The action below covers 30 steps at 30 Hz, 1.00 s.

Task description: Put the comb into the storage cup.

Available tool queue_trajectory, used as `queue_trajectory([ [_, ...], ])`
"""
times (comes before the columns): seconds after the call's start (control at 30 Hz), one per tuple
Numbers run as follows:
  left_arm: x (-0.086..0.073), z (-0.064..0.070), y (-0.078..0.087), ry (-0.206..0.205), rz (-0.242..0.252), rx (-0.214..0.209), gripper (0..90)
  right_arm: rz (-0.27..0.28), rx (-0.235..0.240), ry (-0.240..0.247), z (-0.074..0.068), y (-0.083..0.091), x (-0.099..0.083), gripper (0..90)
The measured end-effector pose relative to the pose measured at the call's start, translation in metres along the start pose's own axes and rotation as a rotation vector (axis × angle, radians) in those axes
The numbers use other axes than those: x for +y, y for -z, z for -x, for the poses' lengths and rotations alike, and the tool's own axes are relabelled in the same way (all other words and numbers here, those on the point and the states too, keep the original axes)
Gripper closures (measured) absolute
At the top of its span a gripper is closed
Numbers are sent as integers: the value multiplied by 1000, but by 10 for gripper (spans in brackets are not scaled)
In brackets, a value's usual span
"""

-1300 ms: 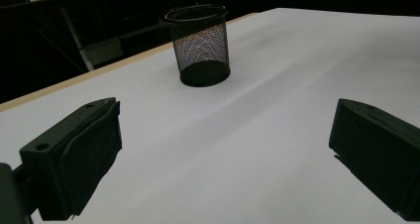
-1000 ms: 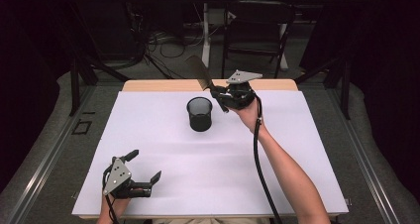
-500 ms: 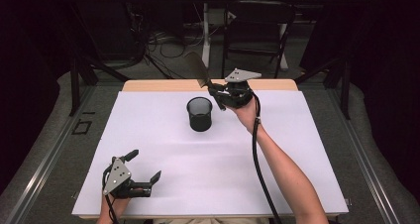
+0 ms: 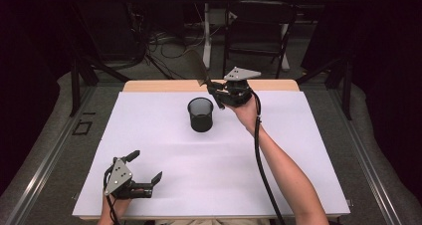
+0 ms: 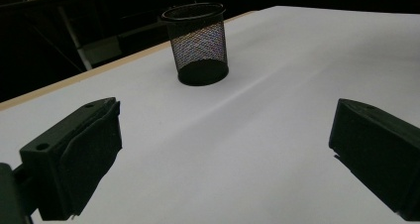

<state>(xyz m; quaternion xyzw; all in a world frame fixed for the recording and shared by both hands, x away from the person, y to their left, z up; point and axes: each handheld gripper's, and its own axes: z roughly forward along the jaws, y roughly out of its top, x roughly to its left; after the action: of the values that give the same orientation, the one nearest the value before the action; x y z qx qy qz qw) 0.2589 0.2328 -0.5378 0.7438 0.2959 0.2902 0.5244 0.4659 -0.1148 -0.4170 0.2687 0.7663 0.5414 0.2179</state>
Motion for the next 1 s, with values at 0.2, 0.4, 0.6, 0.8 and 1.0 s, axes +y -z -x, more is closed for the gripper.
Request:
queue_trajectory([
  [0.2, 0, 0, 0, 3, 3, 2, 0, -2, 2, 6, -1, -3, 2, 727],
  [0.4, 0, 0, 0, 1, 1, 0, 0, -1, 4, 8, -3, -7, 4, 726],
  [0.6, 0, 0, 1, 6, 3, 2, 0, 3, 4, 11, -5, -9, 5, 727],
  [0.8, 0, 0, 0, 3, 1, -2, 0, 10, 7, 10, -5, -11, 6, 727],
  [1.0, 0, 0, 0, 5, 4, -1, 0, 12, 12, 9, -7, -14, 6, 727],
])
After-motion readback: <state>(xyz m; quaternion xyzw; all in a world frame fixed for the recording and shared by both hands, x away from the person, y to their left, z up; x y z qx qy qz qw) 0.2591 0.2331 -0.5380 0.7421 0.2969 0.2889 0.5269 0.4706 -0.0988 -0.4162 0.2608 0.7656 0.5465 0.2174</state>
